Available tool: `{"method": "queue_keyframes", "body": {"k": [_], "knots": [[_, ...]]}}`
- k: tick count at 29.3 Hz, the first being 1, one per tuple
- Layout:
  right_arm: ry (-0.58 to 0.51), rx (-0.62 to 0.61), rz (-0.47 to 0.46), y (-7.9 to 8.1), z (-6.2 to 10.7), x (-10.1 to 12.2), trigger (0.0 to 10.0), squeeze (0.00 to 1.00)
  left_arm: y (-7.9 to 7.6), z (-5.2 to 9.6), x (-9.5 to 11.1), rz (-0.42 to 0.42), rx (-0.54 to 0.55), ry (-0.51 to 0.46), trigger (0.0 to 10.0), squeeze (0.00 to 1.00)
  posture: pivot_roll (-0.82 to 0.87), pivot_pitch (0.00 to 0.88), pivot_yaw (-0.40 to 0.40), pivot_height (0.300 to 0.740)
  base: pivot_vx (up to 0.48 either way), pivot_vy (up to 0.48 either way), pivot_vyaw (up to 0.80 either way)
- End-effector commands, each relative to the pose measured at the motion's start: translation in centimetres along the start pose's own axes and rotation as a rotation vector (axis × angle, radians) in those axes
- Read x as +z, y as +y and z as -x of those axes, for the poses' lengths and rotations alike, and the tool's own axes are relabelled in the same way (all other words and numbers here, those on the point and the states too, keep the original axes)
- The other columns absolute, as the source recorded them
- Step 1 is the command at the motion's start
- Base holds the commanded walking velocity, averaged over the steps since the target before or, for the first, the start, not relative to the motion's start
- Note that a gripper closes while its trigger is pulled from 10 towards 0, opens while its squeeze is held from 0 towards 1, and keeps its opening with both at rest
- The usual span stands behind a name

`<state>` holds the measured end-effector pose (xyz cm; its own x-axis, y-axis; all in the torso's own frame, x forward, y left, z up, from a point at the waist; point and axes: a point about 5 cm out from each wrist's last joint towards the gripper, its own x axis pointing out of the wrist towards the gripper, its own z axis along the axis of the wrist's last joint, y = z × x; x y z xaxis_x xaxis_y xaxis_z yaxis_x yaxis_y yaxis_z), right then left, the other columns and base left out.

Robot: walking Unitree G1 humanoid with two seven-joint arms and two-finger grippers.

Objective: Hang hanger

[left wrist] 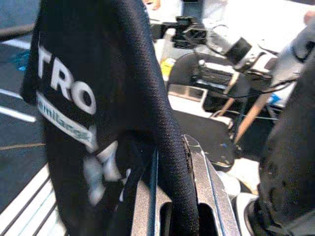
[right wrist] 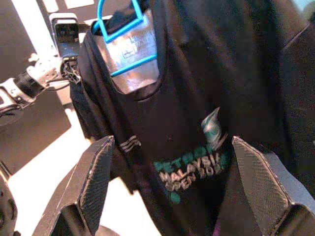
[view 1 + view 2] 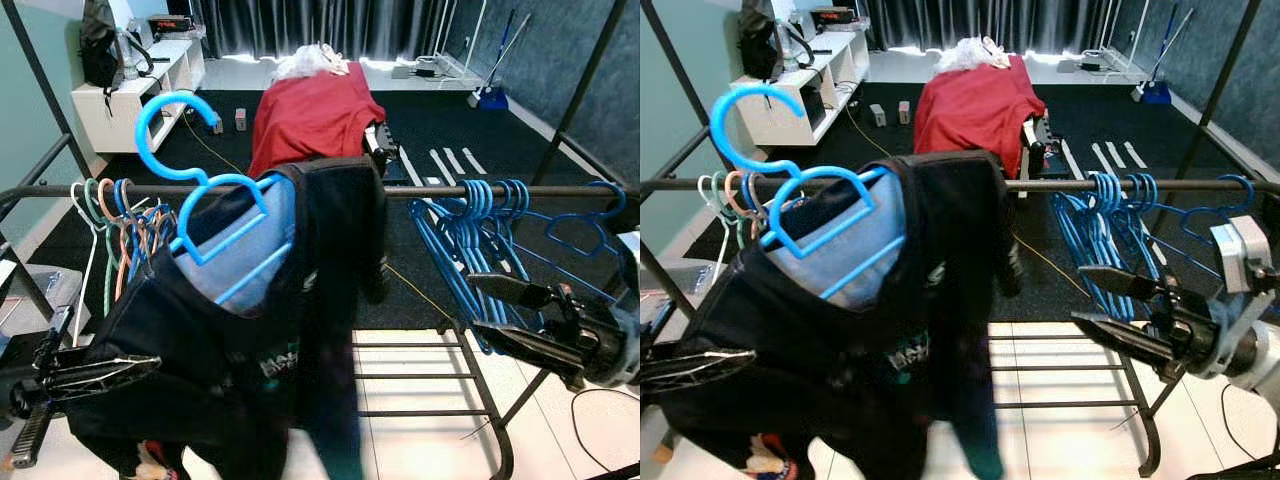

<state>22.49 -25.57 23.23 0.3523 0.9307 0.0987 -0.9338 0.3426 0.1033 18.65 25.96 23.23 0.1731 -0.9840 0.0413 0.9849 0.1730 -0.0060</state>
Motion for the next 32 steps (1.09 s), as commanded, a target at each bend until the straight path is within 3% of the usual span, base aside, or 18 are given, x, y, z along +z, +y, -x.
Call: {"method": "queue_keyframes", "body": {"k": [1,9,13,17,23,31,32], "knots": [[0.013,0.005,0.017,-0.2,-0.2,0.3,10.0,0.0,-0.1,-0.4,0.3,-0.014,-0.047,-0.013,10.0,0.0,-0.08,0.019,-0.02,0.74,0.0,0.0,0.0],[-0.096,-0.108,0.16,-1.8,-0.2,3.2,10.0,0.0,-0.3,-1.0,0.2,-0.006,-0.092,0.011,10.0,0.0,-0.08,0.02,-0.022,0.74,0.0,0.0,0.0],[-0.149,-0.103,0.186,-1.6,-0.3,4.3,10.0,0.0,-0.5,-1.3,0.6,-0.002,-0.113,-0.004,10.0,0.0,-0.08,0.023,-0.021,0.74,0.0,0.0,0.0],[-0.132,-0.088,0.189,-1.5,-0.4,4.2,10.0,0.0,-0.6,-1.6,0.7,-0.01,-0.135,-0.007,10.0,0.0,-0.08,0.023,-0.021,0.74,0.0,0.0,0.0],[-0.028,-0.146,0.189,-2.7,-1.2,2.3,10.0,0.0,-0.9,-2.5,1.4,-0.035,-0.196,-0.02,10.0,0.0,-0.07,0.024,-0.021,0.74,0.0,0.0,0.0],[-0.025,-0.186,0.197,-3.7,-2.0,2.1,10.0,0.0,-1.1,-2.8,1.7,-0.047,-0.228,-0.01,10.0,0.0,-0.07,0.019,-0.018,0.74,0.0,0.0,0.0],[-0.041,-0.2,0.203,-3.9,-1.9,2.3,6.4,0.0,-1.1,-2.7,1.7,-0.046,-0.229,-0.009,10.0,0.0,-0.07,0.019,-0.018,0.74,0.0,0.0,0.0]]}}
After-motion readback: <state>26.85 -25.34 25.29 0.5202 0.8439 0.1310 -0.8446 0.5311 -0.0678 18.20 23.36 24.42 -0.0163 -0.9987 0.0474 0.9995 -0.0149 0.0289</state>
